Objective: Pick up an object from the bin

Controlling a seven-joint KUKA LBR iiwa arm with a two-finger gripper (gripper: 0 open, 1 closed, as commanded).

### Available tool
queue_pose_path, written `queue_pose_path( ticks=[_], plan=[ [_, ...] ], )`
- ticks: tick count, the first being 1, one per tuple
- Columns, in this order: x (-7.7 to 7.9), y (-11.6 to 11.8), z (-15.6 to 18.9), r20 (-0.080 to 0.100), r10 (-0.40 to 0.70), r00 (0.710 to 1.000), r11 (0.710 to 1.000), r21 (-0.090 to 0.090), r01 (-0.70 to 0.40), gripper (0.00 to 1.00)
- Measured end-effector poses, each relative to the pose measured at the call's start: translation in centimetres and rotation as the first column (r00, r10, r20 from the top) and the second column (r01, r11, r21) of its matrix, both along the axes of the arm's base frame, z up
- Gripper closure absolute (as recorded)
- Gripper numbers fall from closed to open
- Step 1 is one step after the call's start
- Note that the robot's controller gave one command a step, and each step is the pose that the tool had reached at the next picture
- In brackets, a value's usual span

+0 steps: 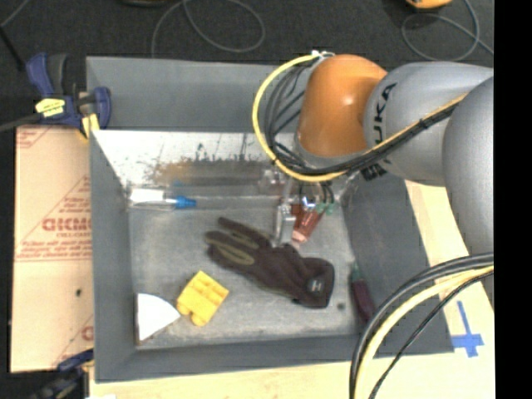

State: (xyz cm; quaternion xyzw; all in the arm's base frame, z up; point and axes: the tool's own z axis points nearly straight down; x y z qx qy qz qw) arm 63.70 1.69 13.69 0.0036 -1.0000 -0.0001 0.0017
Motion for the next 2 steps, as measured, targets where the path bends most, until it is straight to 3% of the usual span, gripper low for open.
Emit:
queue_pose_path(
  ticks=[1, 2],
  plan=[
    [0.2, 0.0, 0.5, 0.008, 0.000, 1.000, 1.000, 0.000, 0.000, 0.00],
    [-0.6, 0.5, -3.3, 0.014, -0.019, 1.000, 1.000, 0.001, 0.019, 0.00]
  ],
)
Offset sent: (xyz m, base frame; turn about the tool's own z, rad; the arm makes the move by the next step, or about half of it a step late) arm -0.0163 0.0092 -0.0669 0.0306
